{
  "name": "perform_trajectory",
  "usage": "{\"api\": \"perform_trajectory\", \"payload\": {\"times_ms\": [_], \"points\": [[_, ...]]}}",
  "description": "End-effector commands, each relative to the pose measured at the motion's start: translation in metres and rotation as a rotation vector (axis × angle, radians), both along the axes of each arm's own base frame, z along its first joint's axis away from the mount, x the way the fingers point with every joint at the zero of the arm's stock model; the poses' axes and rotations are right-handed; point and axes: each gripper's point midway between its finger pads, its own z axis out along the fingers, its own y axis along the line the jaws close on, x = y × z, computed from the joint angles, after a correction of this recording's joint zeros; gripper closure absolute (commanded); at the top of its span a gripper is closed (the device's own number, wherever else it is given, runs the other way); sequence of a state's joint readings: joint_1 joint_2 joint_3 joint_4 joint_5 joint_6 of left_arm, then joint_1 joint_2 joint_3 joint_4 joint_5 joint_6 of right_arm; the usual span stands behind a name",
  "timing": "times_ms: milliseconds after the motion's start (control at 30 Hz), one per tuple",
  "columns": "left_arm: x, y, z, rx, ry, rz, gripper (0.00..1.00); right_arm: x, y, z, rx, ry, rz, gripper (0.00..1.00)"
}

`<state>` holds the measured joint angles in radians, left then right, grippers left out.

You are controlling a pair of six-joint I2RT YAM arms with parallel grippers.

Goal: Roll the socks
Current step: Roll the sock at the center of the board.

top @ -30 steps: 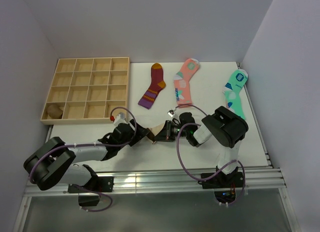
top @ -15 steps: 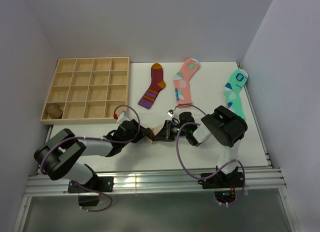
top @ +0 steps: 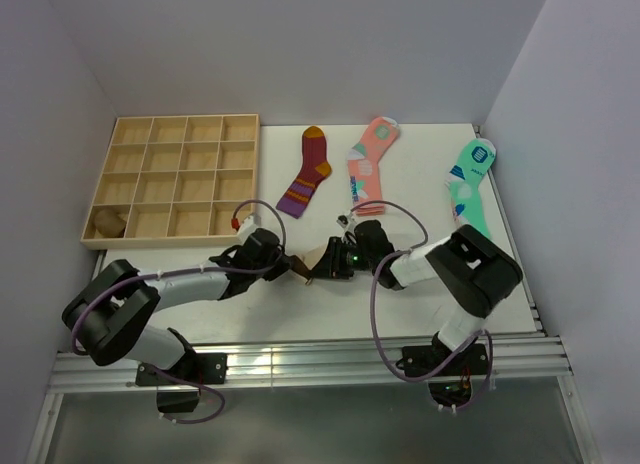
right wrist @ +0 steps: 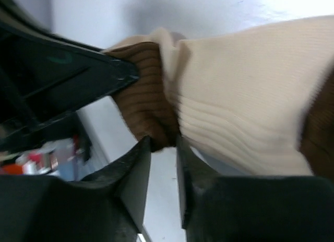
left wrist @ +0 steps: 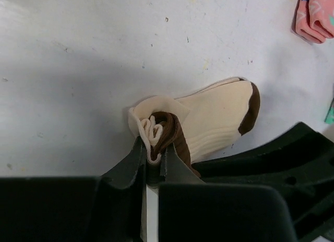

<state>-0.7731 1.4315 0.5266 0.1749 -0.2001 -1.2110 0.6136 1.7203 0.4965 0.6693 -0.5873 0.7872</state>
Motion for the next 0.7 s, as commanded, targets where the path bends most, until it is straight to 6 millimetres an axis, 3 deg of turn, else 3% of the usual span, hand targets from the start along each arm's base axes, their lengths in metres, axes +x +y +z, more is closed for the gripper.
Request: {"api": "perform_trajectory", "payload": {"times_ms": [0,67,100,233,367,667], "points": [[-0.002,0.027,-0.006,0.194,0.055,0.026,1.0,0.006,-0.036,-0.027,-0.269,-0.091,-0.113,0.65],[-0.003,0.029,-0.004,0.247,0.083,0.023,1.0,0.002,-0.03,-0.016,-0.304,-0.16,-0.107,0.62],[-0.003,0.03,-0.006,0.268,0.095,0.022,1.0,0.012,-0.036,-0.013,-0.359,-0.223,-0.164,0.6],[-0.006,0.03,-0.007,0.333,0.126,-0.004,1.0,0.008,-0.024,0.024,-0.348,-0.393,-0.184,0.55],[-0.004,0.025,-0.006,0.376,0.134,-0.027,1.0,0.006,-0.01,0.042,-0.311,-0.47,-0.157,0.53],[-0.007,0.018,-0.008,0.382,0.153,-0.06,1.0,0.004,0.027,0.05,-0.3,-0.572,-0.065,0.48]]}}
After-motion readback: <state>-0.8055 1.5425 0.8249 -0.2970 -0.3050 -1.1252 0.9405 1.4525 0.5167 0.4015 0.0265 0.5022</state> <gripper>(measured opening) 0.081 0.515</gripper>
